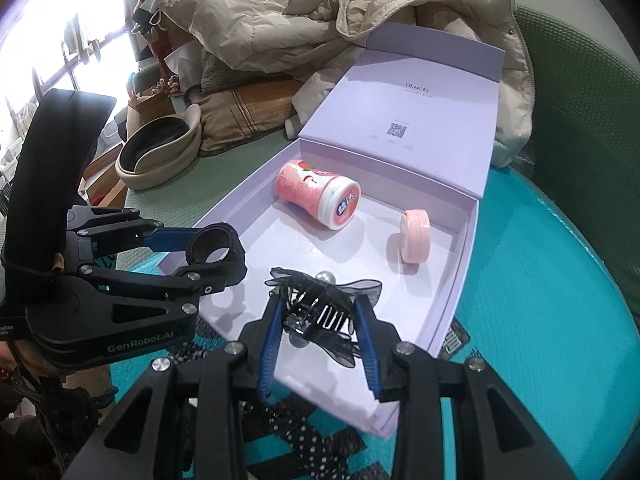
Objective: Organize objects
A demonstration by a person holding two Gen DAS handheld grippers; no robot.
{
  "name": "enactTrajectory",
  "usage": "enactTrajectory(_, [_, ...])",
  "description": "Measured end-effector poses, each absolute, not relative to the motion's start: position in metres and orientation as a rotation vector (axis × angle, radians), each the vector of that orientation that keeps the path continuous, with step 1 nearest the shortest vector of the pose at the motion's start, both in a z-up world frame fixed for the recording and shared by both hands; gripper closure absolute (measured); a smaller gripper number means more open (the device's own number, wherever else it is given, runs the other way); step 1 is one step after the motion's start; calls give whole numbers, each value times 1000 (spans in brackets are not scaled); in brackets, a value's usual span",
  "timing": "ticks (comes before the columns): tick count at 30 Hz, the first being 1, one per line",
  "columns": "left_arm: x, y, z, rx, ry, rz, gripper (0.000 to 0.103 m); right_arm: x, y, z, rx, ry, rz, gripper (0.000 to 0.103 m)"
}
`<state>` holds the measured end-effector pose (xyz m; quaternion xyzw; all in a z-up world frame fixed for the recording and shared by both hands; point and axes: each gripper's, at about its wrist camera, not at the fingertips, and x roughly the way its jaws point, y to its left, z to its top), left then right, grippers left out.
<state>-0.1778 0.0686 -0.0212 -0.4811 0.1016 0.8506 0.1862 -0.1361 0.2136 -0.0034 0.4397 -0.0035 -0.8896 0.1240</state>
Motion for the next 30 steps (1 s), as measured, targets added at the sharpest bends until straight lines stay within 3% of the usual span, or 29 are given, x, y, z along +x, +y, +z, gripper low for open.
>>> enactTrajectory(30, [-243,92,-58,-1437,395,2302,64,-201,230,-37,1344,-22,-2556,67])
